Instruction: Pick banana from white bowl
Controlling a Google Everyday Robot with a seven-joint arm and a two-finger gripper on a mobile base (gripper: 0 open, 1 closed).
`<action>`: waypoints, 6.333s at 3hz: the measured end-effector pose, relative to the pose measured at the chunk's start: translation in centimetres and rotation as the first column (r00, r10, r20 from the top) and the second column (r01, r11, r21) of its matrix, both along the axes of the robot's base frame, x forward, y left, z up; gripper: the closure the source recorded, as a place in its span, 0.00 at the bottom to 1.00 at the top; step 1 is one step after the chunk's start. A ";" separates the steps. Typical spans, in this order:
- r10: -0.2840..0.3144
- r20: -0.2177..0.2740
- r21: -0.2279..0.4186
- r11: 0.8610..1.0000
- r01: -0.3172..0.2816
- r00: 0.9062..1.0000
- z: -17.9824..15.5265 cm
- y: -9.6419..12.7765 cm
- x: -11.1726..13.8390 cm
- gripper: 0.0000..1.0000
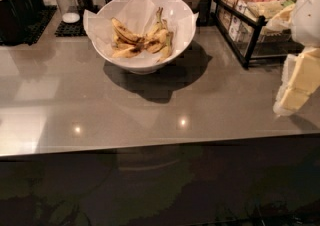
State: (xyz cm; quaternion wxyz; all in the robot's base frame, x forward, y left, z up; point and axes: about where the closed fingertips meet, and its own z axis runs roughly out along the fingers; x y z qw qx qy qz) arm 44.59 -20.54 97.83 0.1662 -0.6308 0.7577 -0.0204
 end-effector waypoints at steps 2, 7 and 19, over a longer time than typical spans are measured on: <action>0.385 -0.021 0.187 0.908 -0.374 0.923 -1.7 10.2 5.7 0.00; 0.593 0.016 0.334 0.756 -0.563 0.805 -4.8 19.4 15.9 0.00; 0.588 0.075 0.388 0.727 -0.566 0.806 -8.6 25.4 26.2 0.22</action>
Offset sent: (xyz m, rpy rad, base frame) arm 0.0823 0.1680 -0.0332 0.3247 0.1489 0.6528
